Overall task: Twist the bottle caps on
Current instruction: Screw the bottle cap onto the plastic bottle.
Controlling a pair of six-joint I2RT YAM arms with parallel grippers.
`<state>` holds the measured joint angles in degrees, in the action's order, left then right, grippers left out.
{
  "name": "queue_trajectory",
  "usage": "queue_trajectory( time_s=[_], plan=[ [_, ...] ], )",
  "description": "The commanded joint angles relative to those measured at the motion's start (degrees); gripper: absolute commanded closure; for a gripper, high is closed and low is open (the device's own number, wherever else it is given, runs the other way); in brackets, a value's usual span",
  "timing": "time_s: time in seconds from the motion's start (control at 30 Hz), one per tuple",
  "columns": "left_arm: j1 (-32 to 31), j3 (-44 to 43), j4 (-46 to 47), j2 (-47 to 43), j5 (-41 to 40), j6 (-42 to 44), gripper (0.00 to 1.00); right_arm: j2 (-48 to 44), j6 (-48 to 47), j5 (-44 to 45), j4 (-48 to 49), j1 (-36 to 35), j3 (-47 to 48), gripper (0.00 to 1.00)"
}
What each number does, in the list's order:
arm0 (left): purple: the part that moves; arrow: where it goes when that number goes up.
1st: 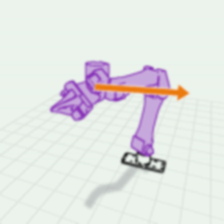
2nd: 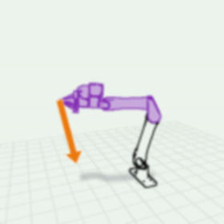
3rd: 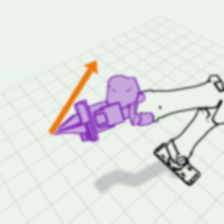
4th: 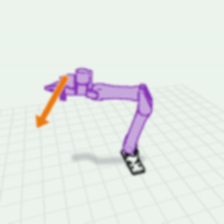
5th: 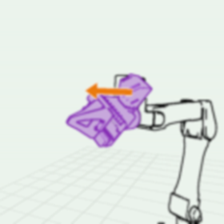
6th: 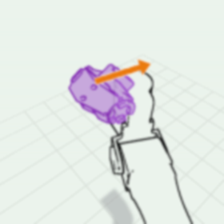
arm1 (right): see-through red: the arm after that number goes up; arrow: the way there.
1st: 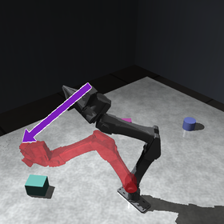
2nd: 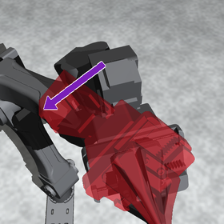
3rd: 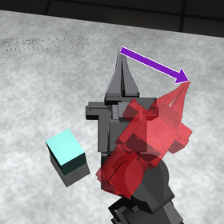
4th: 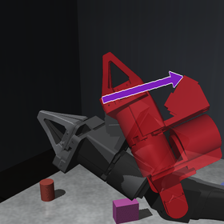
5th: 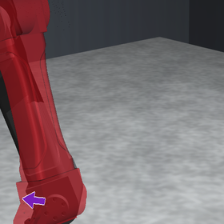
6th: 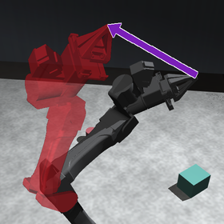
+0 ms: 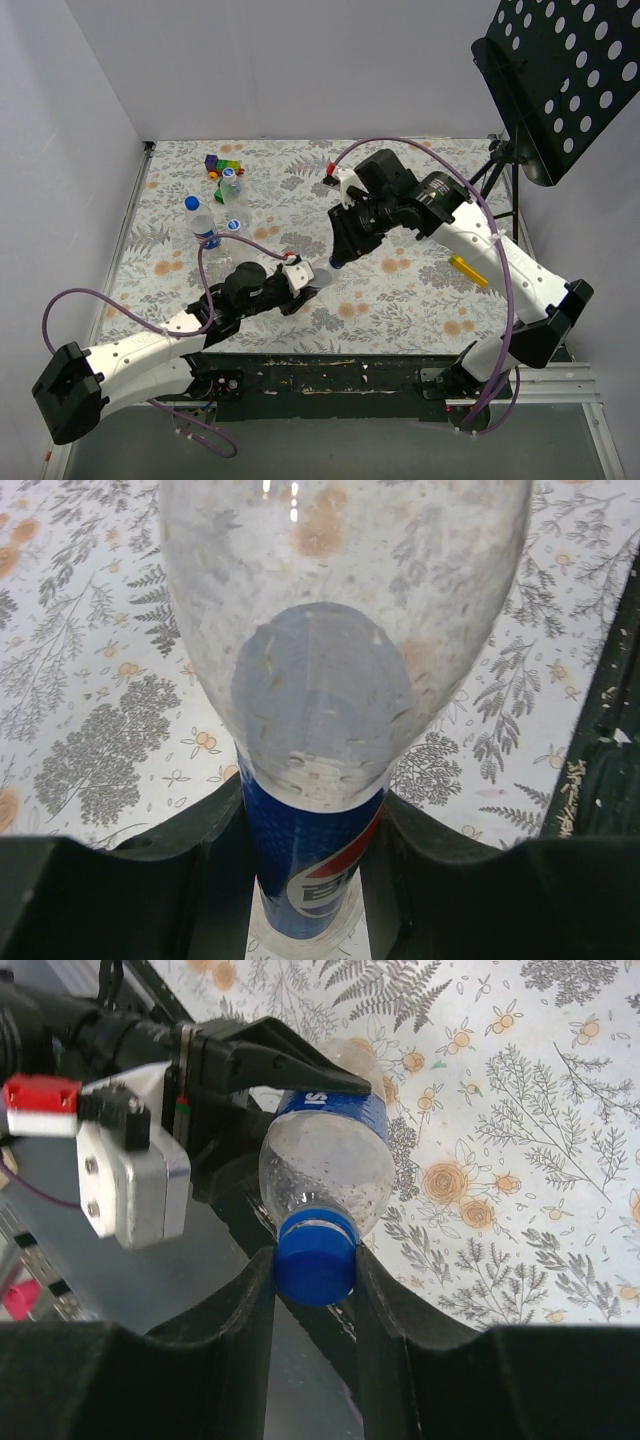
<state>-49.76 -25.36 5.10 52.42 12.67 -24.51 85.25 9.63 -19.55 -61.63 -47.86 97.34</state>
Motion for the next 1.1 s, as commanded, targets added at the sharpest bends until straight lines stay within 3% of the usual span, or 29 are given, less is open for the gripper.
queue_trajectory(
  time_s=[0.0, 0.2, 0.57, 0.83, 0.9, 1.07],
  plan=[
    [-3.15, -1.71, 26.17, -2.07, -7.81, -0.1, 0.66, 4.3, 13.21, 4.34, -0.77, -1.01, 1.01, 0.94],
    [-6.4, 1.11, 31.46, 0.22, -19.33, 0.52, 0.67, 6.5, 16.91, 7.77, -2.09, -1.1, 4.25, 0.94],
    [-6.58, -0.12, 27.42, 3.65, -27.34, -2.82, 0.67, 7.12, 18.32, 13.57, -1.74, -1.1, 8.3, 0.91],
    [-6.49, 0.05, 27.33, 4.09, -28.57, -5.19, 0.69, 6.16, 18.15, 15.42, 0.09, -1.01, 13.48, 0.55],
    [-6.58, 0.14, 27.33, 4.44, -28.84, -5.28, 0.7, 4.84, 17.01, 14.81, 1.76, -1.01, 14.37, 0.51],
    [-6.49, -1.0, 25.93, 5.84, -29.1, -6.86, 0.72, -0.08, 14.02, 12.44, 7.12, -0.14, 13.49, 0.26]
  ],
)
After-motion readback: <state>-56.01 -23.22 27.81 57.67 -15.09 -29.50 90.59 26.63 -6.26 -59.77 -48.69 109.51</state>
